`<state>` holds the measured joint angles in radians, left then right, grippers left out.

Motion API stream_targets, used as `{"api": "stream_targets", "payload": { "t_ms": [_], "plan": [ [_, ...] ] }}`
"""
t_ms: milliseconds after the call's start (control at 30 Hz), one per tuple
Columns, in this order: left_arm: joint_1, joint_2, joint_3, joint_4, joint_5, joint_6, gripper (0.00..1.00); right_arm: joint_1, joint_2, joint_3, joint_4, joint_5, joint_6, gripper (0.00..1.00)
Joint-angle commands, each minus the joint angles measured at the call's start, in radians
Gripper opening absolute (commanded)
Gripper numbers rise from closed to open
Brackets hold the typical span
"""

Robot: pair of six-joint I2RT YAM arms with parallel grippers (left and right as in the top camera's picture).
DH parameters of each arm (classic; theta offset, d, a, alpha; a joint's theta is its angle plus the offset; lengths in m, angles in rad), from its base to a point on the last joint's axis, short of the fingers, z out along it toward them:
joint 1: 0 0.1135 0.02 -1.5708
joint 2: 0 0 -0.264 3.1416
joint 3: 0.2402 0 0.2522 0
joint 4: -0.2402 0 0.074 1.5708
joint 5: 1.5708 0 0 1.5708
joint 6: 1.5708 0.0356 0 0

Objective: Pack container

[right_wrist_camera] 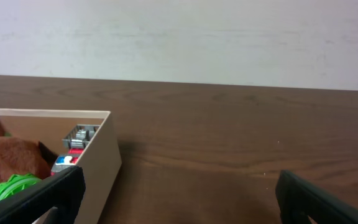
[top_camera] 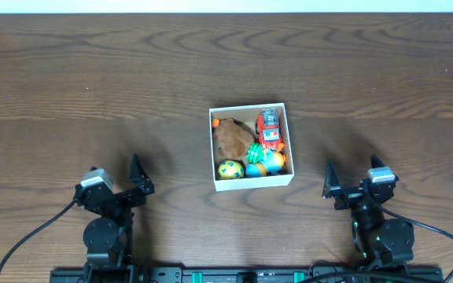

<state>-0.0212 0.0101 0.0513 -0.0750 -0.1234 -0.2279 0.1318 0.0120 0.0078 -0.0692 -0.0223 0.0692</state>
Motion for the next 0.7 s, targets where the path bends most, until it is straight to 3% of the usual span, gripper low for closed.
{"api": "stream_targets", "payload": {
  "t_ms": [0,167,667],
  "plan": [
    [0.005,-0.008,-0.048,0.075,-0.001,0.005,0.98,-0.012,-0.006,-0.002,-0.003,0.007,0.015,0.99],
    [0.005,-0.008,-0.047,0.006,0.007,0.006,0.98,-0.012,-0.006,-0.002,-0.003,0.007,0.015,0.99],
    [0.005,-0.006,-0.047,0.012,0.007,0.006,0.98,-0.012,-0.006,-0.002,-0.003,0.007,0.015,0.99]
  ]
}}
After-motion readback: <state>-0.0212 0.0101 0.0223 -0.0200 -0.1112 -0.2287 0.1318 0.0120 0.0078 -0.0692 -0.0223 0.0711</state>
